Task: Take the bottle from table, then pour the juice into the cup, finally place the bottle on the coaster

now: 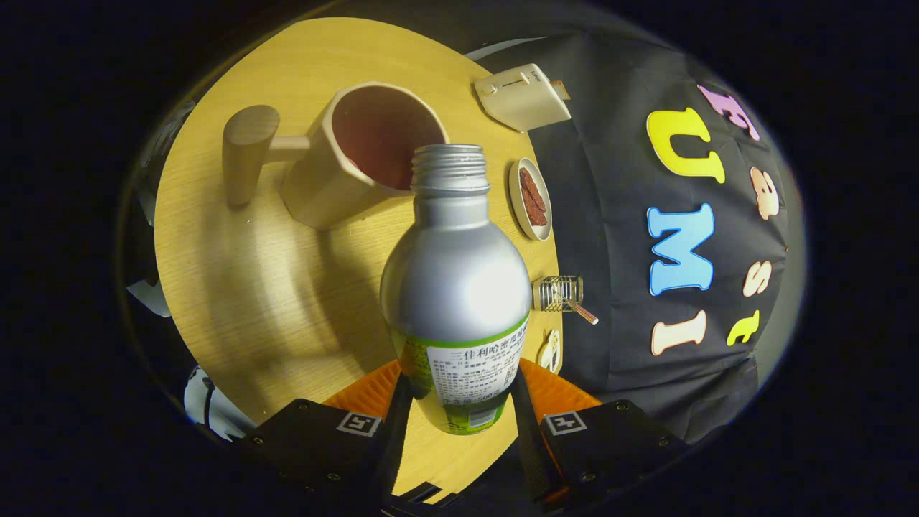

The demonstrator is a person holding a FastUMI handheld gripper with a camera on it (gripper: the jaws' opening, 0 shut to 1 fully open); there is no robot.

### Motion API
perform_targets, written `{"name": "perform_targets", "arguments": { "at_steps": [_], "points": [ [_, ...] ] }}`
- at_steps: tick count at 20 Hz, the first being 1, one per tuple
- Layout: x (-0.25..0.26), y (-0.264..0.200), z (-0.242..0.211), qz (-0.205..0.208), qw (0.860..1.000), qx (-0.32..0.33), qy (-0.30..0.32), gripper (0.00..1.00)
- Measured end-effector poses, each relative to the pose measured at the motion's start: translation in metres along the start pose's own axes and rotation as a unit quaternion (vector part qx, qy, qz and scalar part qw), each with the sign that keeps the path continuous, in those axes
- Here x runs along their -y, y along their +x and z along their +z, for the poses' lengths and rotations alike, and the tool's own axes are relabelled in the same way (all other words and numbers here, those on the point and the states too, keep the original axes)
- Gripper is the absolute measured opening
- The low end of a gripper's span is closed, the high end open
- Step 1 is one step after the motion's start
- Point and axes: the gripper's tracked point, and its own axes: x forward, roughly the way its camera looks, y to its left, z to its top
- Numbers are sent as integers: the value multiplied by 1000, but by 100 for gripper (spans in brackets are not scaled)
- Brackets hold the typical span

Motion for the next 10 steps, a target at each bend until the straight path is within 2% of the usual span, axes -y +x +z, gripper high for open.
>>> {"name": "perform_targets", "arguments": {
  "at_steps": [10],
  "points": [
    [6, -2, 3, 2, 998, -39, -52, 68]
  ]
}}
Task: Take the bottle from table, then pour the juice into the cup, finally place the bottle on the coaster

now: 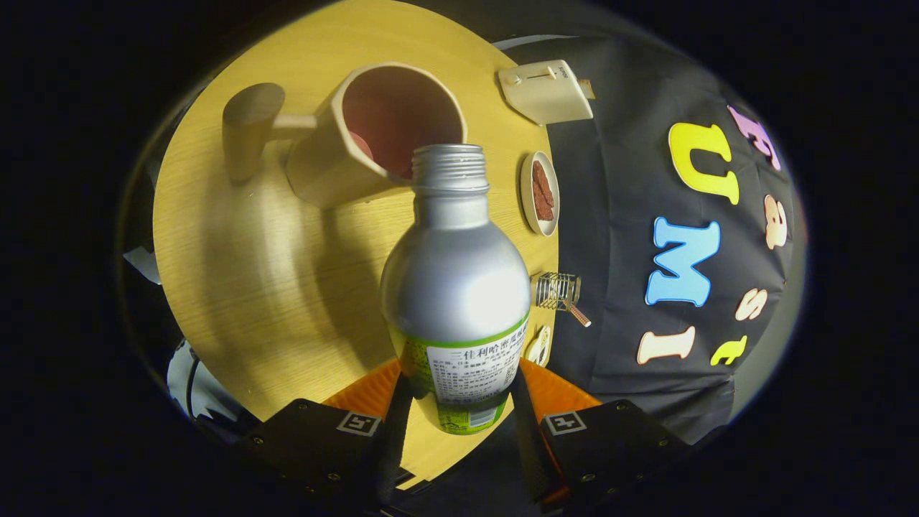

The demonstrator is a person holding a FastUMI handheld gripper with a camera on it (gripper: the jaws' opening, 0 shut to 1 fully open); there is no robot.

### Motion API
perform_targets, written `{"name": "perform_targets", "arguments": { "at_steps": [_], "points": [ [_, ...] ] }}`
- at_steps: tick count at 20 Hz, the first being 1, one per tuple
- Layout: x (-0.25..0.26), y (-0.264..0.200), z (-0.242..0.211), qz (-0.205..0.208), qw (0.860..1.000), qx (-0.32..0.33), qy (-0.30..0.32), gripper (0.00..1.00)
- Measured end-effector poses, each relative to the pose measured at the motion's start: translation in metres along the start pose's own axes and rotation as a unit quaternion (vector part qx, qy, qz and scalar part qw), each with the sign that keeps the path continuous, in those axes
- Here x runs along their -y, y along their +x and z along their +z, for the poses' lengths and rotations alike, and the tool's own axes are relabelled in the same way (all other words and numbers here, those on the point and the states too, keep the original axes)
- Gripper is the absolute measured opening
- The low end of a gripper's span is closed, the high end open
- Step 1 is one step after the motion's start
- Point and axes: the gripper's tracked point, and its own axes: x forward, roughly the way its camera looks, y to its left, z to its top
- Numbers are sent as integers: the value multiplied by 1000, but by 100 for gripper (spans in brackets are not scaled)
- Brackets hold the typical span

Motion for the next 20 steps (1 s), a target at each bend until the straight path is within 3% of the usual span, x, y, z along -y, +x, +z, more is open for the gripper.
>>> {"name": "perform_targets", "arguments": {
  "at_steps": [20],
  "points": [
    [21, -15, -8, 4, 994, -79, -82, 68]
  ]
}}
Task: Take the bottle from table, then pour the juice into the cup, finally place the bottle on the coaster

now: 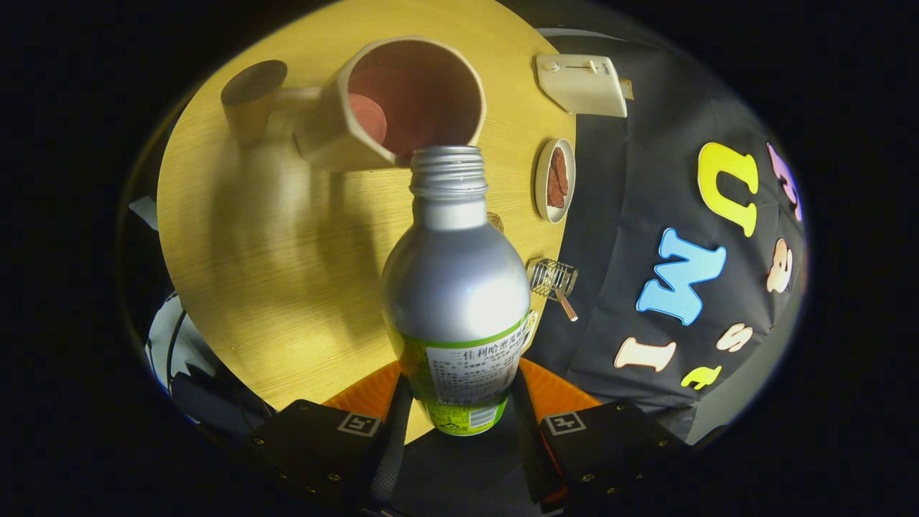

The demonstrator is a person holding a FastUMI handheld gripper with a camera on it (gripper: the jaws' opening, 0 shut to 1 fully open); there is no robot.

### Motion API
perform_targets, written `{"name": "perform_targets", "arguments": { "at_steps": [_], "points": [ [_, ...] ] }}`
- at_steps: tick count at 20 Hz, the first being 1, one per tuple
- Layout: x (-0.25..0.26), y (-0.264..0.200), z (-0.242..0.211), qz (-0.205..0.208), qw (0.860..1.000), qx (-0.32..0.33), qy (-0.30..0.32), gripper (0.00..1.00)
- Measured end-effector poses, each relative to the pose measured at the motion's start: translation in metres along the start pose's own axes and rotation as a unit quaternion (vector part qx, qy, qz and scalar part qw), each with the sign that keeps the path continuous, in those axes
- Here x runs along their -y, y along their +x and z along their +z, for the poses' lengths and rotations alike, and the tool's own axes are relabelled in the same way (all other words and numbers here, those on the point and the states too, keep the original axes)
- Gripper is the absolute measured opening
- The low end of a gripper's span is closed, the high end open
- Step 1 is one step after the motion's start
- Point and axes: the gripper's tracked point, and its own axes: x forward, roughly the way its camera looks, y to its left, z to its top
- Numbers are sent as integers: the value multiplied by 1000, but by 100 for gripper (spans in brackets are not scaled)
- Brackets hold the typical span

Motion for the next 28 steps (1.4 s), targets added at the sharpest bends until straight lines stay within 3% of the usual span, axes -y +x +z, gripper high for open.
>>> {"name": "perform_targets", "arguments": {
  "at_steps": [28],
  "points": [
    [21, -14, 6, -23, 995, -42, -90, 68]
  ]
}}
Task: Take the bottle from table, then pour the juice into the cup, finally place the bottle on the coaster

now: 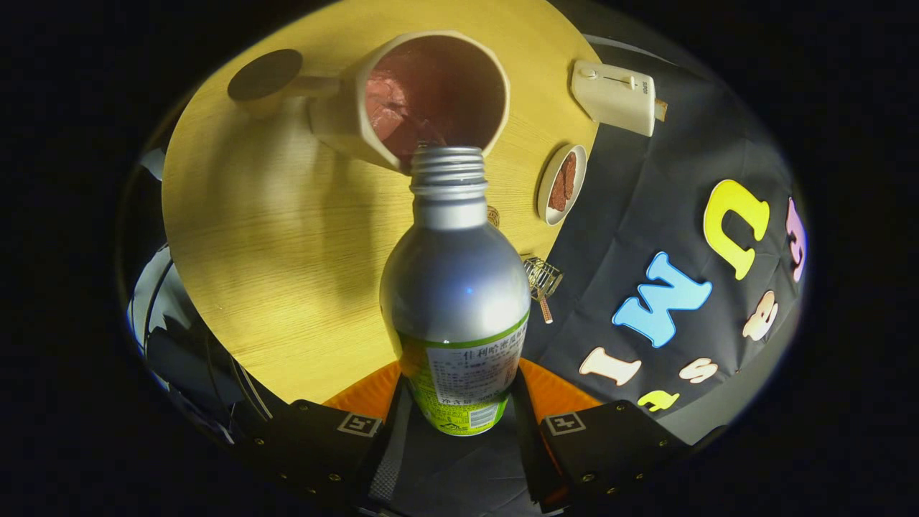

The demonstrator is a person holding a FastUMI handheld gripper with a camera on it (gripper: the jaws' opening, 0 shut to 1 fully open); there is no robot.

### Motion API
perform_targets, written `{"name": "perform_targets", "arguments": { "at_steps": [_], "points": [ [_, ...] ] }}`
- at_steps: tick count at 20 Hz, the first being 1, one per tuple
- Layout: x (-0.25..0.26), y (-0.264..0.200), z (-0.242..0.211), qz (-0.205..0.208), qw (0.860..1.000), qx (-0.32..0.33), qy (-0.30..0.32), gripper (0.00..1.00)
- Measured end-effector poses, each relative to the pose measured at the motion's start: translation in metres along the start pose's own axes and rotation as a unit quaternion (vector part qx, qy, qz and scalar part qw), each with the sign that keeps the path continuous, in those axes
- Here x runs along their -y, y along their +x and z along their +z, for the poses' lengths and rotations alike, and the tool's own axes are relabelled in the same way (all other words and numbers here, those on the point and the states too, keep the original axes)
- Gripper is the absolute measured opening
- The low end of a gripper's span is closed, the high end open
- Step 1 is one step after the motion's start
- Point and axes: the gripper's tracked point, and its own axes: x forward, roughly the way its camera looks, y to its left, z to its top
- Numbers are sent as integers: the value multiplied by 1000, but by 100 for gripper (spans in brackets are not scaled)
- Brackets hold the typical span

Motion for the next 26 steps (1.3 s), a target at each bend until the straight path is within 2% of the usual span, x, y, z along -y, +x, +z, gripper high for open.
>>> {"name": "perform_targets", "arguments": {
  "at_steps": [10, 26],
  "points": [
    [10, -2, -4, 0, 1000, -13, -28, 68],
    [30, -12, -4, -30, 997, -28, -72, 68]
  ]
}}
